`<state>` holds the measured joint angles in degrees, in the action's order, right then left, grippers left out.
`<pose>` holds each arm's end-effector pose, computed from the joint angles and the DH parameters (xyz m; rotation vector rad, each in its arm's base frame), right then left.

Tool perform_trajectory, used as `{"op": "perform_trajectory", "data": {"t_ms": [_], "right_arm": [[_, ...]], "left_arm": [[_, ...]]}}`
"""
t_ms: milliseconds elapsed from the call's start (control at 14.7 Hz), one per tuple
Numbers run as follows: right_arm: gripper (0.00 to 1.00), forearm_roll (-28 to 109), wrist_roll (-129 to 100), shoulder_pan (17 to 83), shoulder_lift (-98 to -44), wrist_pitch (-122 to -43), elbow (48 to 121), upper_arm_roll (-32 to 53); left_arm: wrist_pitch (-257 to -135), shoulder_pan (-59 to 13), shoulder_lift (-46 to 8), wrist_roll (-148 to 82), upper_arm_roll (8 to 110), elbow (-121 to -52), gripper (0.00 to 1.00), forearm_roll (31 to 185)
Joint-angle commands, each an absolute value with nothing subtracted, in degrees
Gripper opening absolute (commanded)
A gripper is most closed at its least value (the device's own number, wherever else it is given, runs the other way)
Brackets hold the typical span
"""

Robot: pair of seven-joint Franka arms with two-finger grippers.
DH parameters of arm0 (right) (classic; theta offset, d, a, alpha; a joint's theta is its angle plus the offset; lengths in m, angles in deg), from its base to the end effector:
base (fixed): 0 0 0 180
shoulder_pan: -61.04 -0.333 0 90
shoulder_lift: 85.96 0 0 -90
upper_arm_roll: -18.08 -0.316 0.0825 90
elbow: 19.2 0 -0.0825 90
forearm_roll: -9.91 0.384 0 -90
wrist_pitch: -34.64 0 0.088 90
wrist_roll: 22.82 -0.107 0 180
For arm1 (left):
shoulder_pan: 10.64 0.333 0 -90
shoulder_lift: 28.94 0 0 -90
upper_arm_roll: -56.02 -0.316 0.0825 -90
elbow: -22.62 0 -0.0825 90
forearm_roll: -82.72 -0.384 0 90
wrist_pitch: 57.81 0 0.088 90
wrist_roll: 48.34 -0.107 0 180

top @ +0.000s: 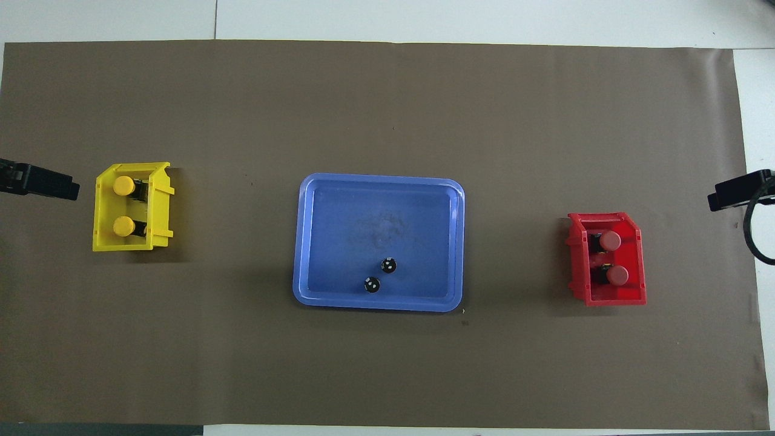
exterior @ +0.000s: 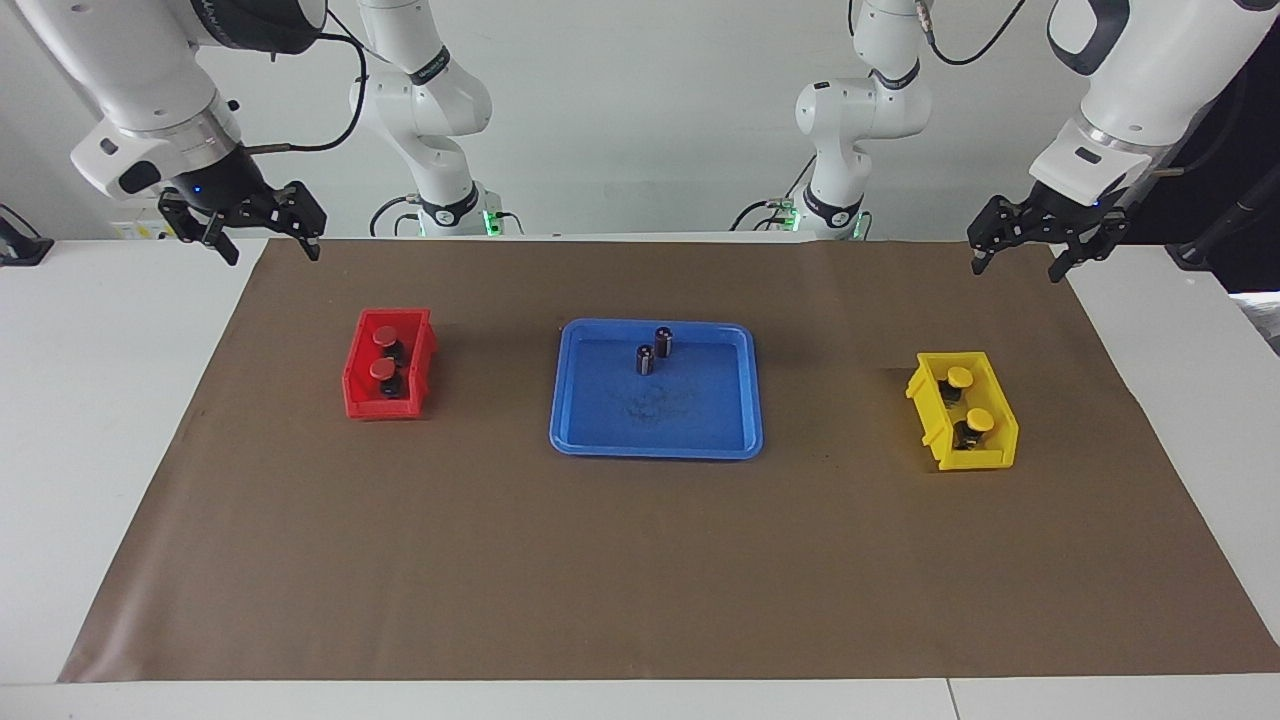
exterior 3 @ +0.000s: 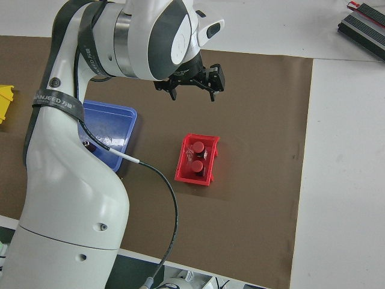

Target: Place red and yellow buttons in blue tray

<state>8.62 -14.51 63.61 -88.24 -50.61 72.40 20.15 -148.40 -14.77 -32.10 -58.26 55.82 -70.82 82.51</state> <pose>0.5311 -0.0461 0.6261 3.1250 0.0986 -0.1141 0.5367 -0.0364 0.6272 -3.1149 0.3784 -0.0082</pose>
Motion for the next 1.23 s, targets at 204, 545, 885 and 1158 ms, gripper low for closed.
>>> {"op": "perform_trajectory", "data": {"t_ms": [204, 545, 885, 1158], "right_arm": [[0.81, 9.11, -14.83, 63.50, -88.16, -60.69, 81.14, 18.79], [0.76, 12.45, -15.27, 63.50, -87.72, -73.45, 93.54, 18.08], [0.70, 12.45, -15.18, 61.92, -88.59, -83.56, 103.39, 18.08], [0.70, 12.37, -14.74, 62.10, -88.42, -88.49, 108.06, 18.17]], "left_arm": [[-149.66, -14.51, -33.69, -58.71, 55.40, -72.56, 1.00, 81.31], [-149.74, -14.60, -33.42, -58.63, 55.32, -72.21, 1.00, 81.40], [-149.66, -14.51, -33.51, -58.63, 55.32, -72.39, 1.00, 81.31], [-149.74, -14.51, -33.69, -58.63, 55.32, -72.82, 1.00, 81.31]]}}
